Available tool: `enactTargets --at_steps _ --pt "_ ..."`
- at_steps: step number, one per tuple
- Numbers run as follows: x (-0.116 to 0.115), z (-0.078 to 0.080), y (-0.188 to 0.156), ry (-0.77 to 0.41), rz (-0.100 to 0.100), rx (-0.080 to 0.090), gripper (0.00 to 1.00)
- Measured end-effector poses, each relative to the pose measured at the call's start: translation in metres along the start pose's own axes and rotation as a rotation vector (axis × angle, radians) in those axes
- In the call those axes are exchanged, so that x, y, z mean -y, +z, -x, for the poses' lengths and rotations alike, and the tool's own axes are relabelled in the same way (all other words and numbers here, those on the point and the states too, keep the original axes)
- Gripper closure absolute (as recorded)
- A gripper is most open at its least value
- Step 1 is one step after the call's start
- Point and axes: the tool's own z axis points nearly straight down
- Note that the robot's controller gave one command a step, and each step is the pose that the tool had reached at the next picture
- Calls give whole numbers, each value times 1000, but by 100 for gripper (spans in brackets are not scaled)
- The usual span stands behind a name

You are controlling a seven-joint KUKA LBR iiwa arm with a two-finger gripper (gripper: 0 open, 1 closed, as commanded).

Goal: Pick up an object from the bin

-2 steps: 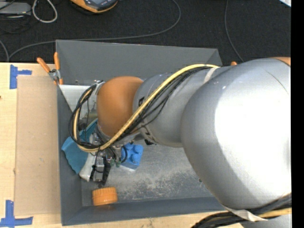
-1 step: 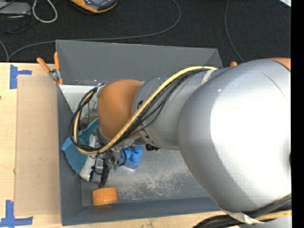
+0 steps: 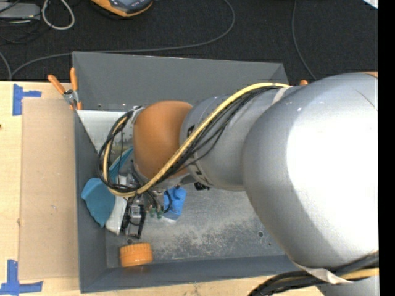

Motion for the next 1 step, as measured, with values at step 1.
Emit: enactTargets --at_steps 1 --pt "-11 -6 11 -223 4 15 0"
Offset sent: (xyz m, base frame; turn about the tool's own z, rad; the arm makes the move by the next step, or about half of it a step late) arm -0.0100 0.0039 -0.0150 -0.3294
